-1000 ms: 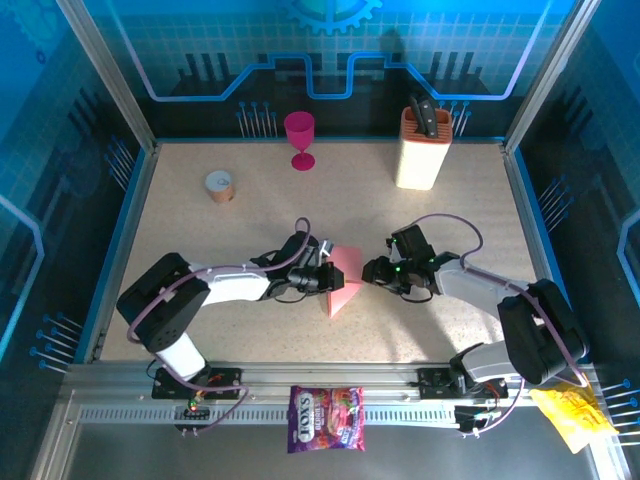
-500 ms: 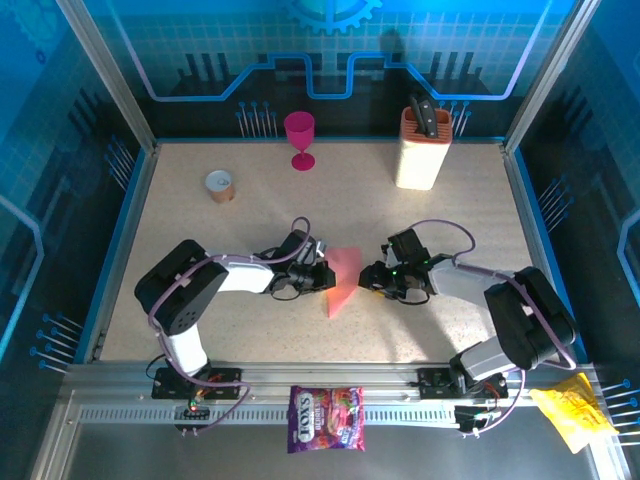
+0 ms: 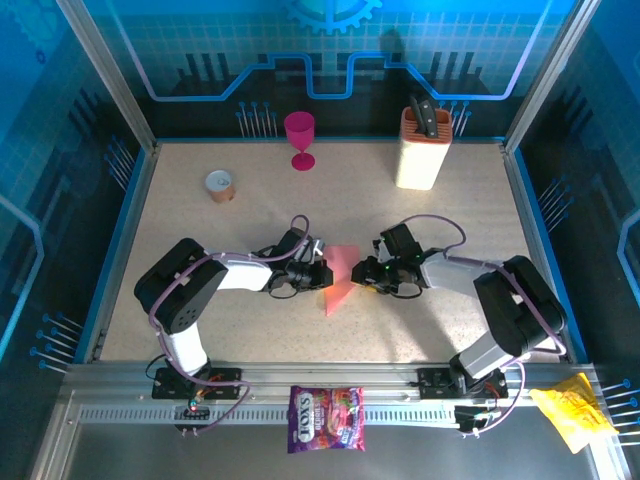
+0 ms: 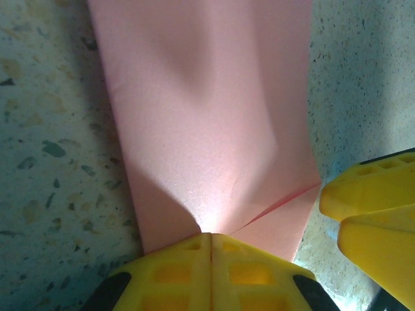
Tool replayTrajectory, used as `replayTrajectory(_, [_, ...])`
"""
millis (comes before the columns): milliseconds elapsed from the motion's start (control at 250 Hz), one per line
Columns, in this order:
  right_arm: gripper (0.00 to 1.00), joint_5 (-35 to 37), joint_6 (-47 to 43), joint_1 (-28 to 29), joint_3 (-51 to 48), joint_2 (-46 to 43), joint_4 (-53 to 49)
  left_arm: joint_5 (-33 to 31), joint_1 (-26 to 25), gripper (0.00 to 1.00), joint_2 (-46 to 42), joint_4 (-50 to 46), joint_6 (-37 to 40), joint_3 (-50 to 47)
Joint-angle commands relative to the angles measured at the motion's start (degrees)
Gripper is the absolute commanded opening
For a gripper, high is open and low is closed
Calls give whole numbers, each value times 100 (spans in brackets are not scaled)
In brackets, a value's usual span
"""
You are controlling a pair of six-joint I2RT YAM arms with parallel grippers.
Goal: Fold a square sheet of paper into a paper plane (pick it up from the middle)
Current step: Fold the wing for the fifth time at the center of the table.
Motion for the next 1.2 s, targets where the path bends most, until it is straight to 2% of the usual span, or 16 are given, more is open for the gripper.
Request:
replayTrajectory(0, [40,-186,45,79,208,190,111,87,48,8,59,-161,185,-13])
replayTrajectory(144, [35,-218,72,71,278,349,194,105,52,8,49,-179,206,-15])
replayTrajectory(344, [14,-160,141,84,250,372,213,122,105,8,-81,-246,297,7])
replayTrajectory(567, [0,91,338,123,-23,-14,214,40,202,8,-351,-563,507,164])
replayTrajectory(675, [2,227,398,141,-158,-255,128,59,211,8,-269,-585,557,198])
replayTrajectory(707, [10,295,405,151,-216,-363,76,55,211,8,-240,-581,560,189])
replayTrajectory(771, [33,454,419,159,-369,-580,17,56,210,8,-186,-557,553,176])
replayTrajectory(815, [41,498,412,161,-436,-674,-2,54,211,7,-162,-523,549,157])
replayTrajectory(1194, [40,171,405,267,-156,-239,270,56,220,7,1,-370,558,53])
